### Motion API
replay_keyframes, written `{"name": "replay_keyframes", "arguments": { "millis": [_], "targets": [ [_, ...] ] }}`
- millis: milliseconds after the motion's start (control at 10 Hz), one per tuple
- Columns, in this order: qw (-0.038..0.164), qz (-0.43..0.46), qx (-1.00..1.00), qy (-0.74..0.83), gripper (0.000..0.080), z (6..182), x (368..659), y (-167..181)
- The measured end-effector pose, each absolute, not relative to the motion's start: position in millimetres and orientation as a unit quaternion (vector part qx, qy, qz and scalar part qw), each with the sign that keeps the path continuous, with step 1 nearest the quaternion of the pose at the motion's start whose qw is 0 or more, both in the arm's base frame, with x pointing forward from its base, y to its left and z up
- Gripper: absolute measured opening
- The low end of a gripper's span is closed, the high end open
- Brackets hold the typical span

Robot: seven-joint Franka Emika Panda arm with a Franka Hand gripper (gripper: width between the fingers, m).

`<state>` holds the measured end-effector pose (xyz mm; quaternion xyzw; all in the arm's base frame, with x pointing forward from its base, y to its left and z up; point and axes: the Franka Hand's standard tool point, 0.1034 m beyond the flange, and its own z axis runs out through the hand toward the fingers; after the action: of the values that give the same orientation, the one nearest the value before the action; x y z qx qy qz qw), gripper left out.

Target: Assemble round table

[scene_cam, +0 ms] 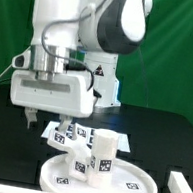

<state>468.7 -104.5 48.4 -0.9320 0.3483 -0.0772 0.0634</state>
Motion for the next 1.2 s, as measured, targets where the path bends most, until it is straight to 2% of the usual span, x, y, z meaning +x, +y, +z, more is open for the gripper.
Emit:
{"name": "replay_keyframes", "arguments": {
  "millis": [200, 400, 600, 700, 1200],
  "targets": [
    [0.086, -0.071, -0.924, 0.366, 0.0648, 67.8, 477.1, -88.3],
    [0.086, -0.077, -0.937, 0.33, 0.0648, 73.9, 486.7, -66.1],
    [0.084, -0.076, -0.939, 0.325, 0.0648, 71.8, 484.1, -72.5],
    [0.08, -0.078, -0.949, 0.293, 0.0648, 71.7, 484.1, -71.6],
    [0.025, -0.09, -0.994, -0.057, 0.0648, 79.1, 490.5, -71.8]
  ]
}}
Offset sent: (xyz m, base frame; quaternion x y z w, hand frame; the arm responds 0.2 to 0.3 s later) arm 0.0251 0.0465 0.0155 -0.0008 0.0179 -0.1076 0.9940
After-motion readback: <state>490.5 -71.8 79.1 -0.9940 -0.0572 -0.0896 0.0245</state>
